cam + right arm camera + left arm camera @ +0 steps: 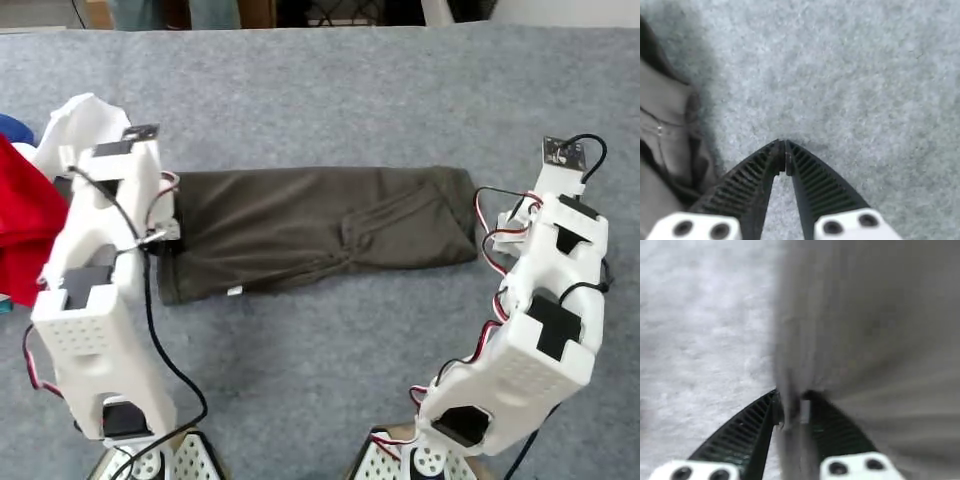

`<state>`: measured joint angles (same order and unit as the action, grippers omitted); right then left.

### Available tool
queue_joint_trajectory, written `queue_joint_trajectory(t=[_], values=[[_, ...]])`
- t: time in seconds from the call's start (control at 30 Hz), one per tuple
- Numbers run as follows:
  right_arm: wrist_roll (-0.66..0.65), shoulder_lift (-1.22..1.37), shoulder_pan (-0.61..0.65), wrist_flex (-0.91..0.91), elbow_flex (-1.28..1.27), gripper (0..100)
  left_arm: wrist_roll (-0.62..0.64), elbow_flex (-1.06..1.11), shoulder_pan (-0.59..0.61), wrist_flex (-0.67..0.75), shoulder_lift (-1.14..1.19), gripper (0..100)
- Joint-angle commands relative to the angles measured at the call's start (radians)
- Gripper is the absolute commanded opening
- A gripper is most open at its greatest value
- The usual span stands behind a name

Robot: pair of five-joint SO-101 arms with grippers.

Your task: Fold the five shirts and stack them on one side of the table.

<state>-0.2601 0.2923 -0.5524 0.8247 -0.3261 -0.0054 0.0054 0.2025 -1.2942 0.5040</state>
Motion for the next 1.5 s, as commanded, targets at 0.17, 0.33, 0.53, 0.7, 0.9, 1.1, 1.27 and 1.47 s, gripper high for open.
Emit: queue_joint_trajectory(t=[0.17,0.33,0.53,0.7,0.9,1.1,1.27,1.47], values=[[0.035,-0.022,-0.012,-0.011,0.002,1.5,-0.011,-0.077,0.068,0.000,0.009,3],[0.133,-0.022,-0.052,-0.031,0.004,1.5,-0.072,-0.329,0.197,-0.210,0.009,3],[0.278,-0.021,-0.103,-0.032,0.031,1.5,-0.121,-0.615,0.168,-0.428,0.014,3],[0.327,-0.019,-0.123,-0.032,0.036,1.5,-0.114,-0.670,-0.051,-0.466,0.011,3],[0.325,-0.016,-0.121,-0.032,0.036,1.5,-0.002,-0.691,-0.371,-0.453,0.020,3],[0.325,-0.015,-0.120,-0.054,0.036,1.5,0.098,-0.704,-0.596,-0.298,0.020,3],[0.324,-0.015,-0.120,-0.064,0.038,1.7,0.180,-0.697,-0.697,-0.161,0.020,3],[0.325,-0.015,-0.121,-0.080,0.036,1.7,0.212,-0.697,-0.811,-0.060,0.021,3]])
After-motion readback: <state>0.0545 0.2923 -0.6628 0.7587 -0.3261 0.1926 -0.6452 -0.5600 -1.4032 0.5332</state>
